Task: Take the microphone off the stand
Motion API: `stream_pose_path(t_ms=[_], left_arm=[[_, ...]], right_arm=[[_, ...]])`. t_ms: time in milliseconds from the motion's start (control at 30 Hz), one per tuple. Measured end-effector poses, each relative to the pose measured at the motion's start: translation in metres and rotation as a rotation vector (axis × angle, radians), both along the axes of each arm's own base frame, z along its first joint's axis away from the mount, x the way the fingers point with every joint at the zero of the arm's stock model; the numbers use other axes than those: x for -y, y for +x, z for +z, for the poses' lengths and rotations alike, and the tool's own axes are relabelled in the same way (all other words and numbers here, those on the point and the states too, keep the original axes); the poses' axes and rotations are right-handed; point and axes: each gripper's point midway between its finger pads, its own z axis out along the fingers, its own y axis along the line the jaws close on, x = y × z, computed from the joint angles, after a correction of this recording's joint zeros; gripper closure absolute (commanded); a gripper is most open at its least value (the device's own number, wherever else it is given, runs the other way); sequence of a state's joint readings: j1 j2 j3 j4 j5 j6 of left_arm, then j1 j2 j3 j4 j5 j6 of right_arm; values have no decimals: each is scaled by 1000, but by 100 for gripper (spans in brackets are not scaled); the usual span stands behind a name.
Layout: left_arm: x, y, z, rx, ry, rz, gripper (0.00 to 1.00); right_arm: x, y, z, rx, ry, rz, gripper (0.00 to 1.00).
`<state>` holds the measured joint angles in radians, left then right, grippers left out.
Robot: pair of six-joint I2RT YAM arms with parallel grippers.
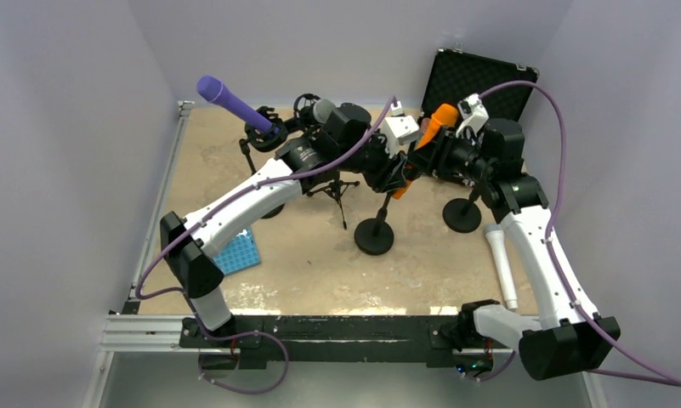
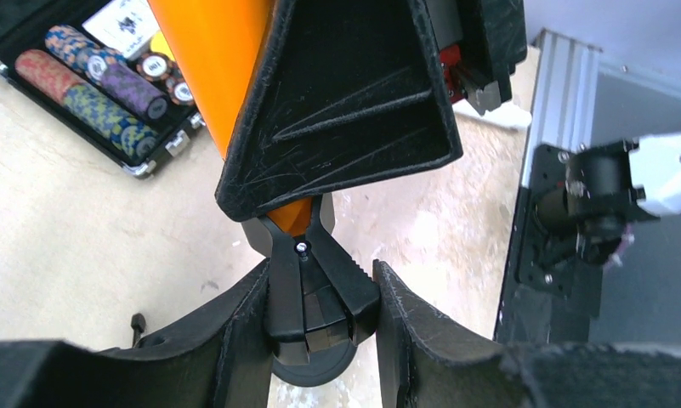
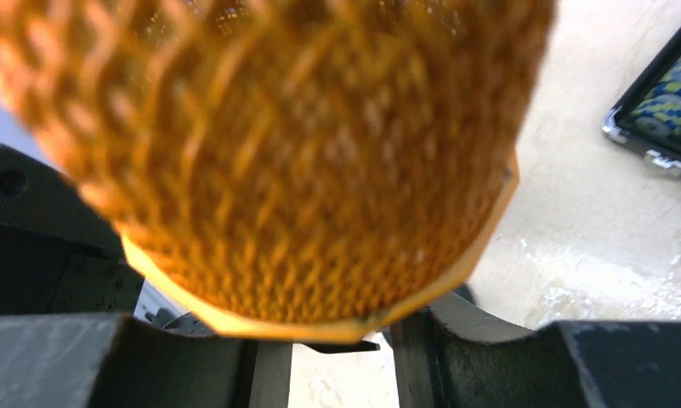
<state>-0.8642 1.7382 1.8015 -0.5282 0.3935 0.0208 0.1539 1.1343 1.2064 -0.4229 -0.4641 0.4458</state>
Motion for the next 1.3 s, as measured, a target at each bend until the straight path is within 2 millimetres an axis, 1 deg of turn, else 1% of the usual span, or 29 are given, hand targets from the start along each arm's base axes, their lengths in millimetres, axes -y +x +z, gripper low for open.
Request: stream_pose_path(t_ms=[133, 167, 200, 233, 300, 367, 467, 633, 733, 900, 1000, 1100, 1300], left_arm=[[-16, -19, -11, -4, 41, -60, 100], [-21, -23, -13, 2, 42, -69, 95], [-24, -27, -13, 12, 39, -75, 73], [-28, -30, -13, 23, 31, -79, 56], [-32, -34, -12, 38, 16, -83, 37], [-34, -36, -14, 47, 18, -93, 30], [-37, -41, -28, 23, 47, -106, 23], [-34, -40, -39, 3, 65, -112, 13], [-32, -37, -42, 0, 72, -107, 11], [-31, -25, -34, 17, 69, -46, 12], [-32, -19, -29, 26, 64, -6, 15], [-33, -15, -29, 22, 67, 25, 19], [-35, -12, -29, 15, 69, 57, 17]], right_arm=[[-14, -21, -11, -1, 8, 61, 100], [-18, -26, -12, 12, 15, 81, 100], [-21, -30, -10, 31, 18, 95, 100], [-23, -33, -9, 47, 20, 107, 100], [-27, -39, -8, 68, 25, 128, 100], [-29, -39, -7, 77, 30, 131, 100], [-28, -38, -8, 73, 36, 126, 100], [-28, -38, -8, 74, 36, 126, 100], [-28, -38, -8, 73, 36, 125, 100], [-28, -38, -8, 73, 36, 123, 100], [-28, -38, -8, 73, 36, 123, 100], [-28, -38, -8, 72, 36, 123, 100], [-29, -36, -9, 68, 39, 123, 100]])
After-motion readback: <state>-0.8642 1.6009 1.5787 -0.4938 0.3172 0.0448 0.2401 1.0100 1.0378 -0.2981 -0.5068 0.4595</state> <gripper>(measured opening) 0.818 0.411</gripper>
